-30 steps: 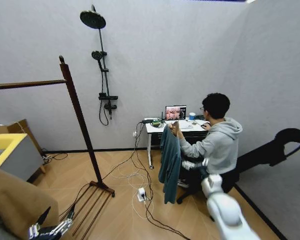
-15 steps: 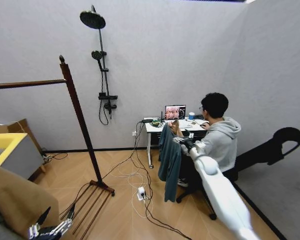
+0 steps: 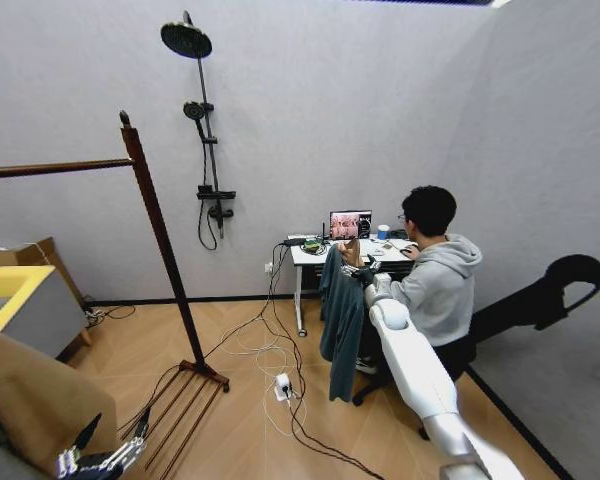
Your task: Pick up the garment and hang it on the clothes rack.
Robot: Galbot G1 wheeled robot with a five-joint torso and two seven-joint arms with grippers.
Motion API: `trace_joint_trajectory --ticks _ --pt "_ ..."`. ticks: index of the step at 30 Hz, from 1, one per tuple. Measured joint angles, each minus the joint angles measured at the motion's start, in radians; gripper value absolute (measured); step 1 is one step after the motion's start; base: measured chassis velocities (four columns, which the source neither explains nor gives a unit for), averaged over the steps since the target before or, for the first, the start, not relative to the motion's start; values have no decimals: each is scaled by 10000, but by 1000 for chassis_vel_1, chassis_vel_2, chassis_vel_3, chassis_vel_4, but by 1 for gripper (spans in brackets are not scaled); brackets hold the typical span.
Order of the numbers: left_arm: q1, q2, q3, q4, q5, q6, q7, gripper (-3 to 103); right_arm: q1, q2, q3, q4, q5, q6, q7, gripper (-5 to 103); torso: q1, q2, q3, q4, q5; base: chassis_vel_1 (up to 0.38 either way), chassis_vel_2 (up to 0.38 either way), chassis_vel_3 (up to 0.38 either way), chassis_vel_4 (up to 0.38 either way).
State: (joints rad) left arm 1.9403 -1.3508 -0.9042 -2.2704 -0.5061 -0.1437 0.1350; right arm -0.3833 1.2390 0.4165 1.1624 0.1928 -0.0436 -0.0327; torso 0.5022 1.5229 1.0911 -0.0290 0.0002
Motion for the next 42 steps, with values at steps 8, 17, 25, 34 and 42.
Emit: trace_joint_trajectory --ticks 8,17,25,34,42 --pt "0 0 0 0 0 0 0 100 749 -122 -127 -879 95 598 -883 96 0 0 0 3 -3 0 0 0 0" --pt "0 0 0 0 0 0 0 100 975 26 -125 -1131 31 693 -947 64 0 1 0 3 -2 0 0 0 0" --pt "0 0 0 0 0 0 0 100 1045 93 -115 -1272 -5 861 -729 31 0 1 -1 2 -3 0 0 0 0" --pt "0 -1 0 0 0 0 0 100 342 222 -205 -500 -51 973 -264 9 0 0 -1 4 -3 0 0 0 0" --pt "0 0 0 0 0 0 0 100 -1181 -16 -582 2659 356 -79 271 9 0 1 -2 3 -5 0 0 0 0"
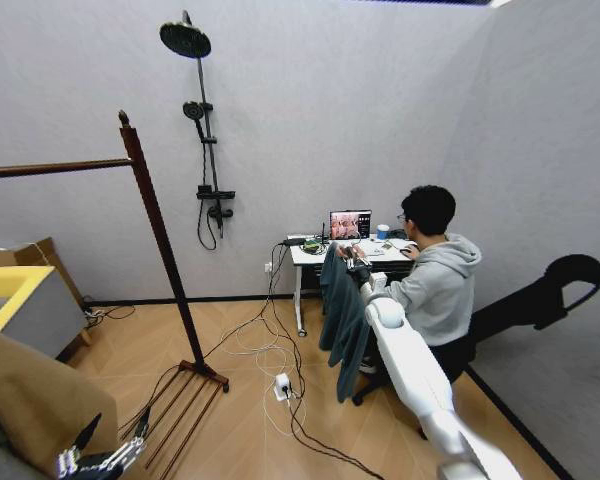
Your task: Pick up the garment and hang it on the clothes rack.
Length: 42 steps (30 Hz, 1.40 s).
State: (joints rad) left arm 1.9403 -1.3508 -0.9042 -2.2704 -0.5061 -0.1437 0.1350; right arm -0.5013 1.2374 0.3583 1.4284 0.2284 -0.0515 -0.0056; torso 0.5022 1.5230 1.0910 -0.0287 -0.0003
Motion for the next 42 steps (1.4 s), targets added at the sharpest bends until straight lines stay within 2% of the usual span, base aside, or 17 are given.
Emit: trace_joint_trajectory --ticks 1,3,7,9,10,12,15,21,28,42 --pt "0 0 0 0 0 0 0 100 0 0 0 0 0 0 0 9 0 0 0 0 0 0 0 0 0" --pt "0 0 0 0 0 0 -1 100 -675 -187 -228 1456 386 -670 274 9 0 0 0 -1 4 0 0 0 0" --pt "0 0 0 0 0 0 -1 100 -1340 -251 -373 2633 739 -1059 422 9 -1 1 -2 0 -2 0 0 0 0" --pt "0 0 0 0 0 0 -2 100 -2256 -257 -517 3732 900 -1521 572 9 -1 1 0 0 4 0 0 0 0" --pt "0 0 0 0 0 0 -2 100 -2256 -257 -517 3732 900 -1521 572 9 -1 1 0 0 4 0 0 0 0" --pt "0 0 -1 0 0 0 -1 100 -3379 -372 -713 4841 1086 -2233 814 9 -1 1 -1 0 3 0 0 0 0" --pt "0 0 0 0 0 0 0 100 -3998 -562 -827 5503 1148 -2633 1026 9 -2 2 -1 -3 1 0 0 0 0" --pt "0 0 0 0 0 0 -1 100 -4189 -613 -1001 5720 1207 -2659 1226 9 -2 1 0 0 1 0 0 0 0" --pt "0 0 0 0 0 0 -1 100 -3886 -309 -1510 5218 970 -2118 1615 9 -2 1 0 1 2 0 0 0 0" --pt "0 0 0 0 0 0 -1 100 -3919 -22 -1614 4829 365 -1828 1422 9 2 -1 2 -3 1 -96 89 98 -88"
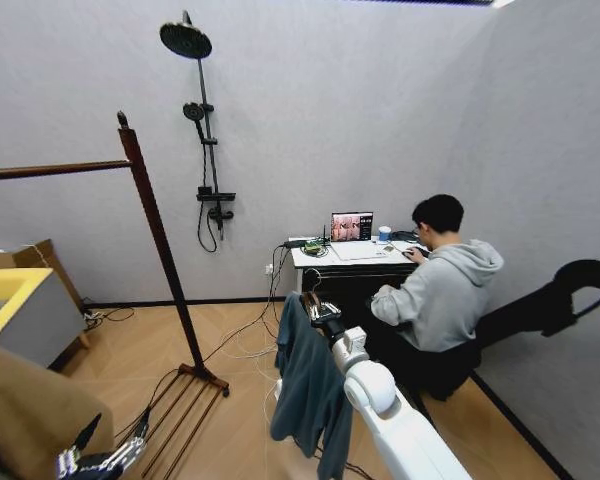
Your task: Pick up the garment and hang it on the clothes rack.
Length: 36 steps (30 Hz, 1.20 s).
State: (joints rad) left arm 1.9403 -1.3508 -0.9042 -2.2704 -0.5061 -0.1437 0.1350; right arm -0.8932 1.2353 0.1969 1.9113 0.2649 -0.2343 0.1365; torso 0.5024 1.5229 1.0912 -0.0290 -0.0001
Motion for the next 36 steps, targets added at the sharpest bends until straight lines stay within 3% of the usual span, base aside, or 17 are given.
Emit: trace_joint_trajectory --ticks 16,36 --pt "0 0 0 0 0 0 0 100 -700 126 -58 646 -441 241 -389 9 3 -1 1 5 5 -111 199 214 -117" --pt "0 0 0 0 0 0 4 100 -858 -20 124 890 -573 272 -656 9 -3 1 -1 2 2 91 137 129 97"
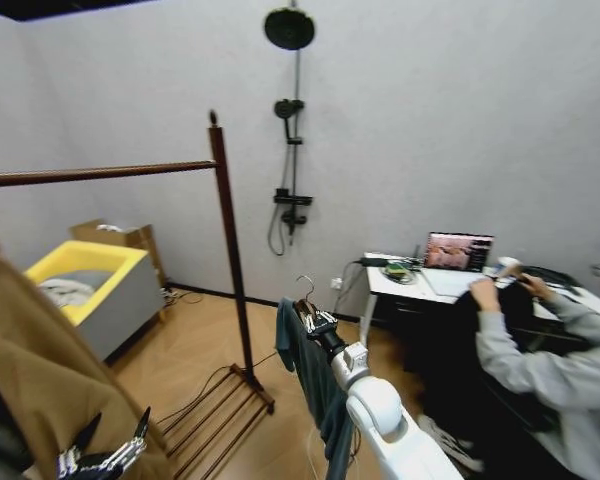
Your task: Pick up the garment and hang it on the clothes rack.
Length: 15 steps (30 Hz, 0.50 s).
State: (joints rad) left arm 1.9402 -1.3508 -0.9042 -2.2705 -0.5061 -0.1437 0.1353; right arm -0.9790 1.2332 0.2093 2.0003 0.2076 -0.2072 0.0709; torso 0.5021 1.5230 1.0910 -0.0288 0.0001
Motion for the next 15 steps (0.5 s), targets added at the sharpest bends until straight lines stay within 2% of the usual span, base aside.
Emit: trace_joint_trajectory --ticks 15 --pt "0 0 0 0 0 0 -5 100 -81 106 174 57 279 165 -69 9 1 1 0 0 -2 125 124 128 123"
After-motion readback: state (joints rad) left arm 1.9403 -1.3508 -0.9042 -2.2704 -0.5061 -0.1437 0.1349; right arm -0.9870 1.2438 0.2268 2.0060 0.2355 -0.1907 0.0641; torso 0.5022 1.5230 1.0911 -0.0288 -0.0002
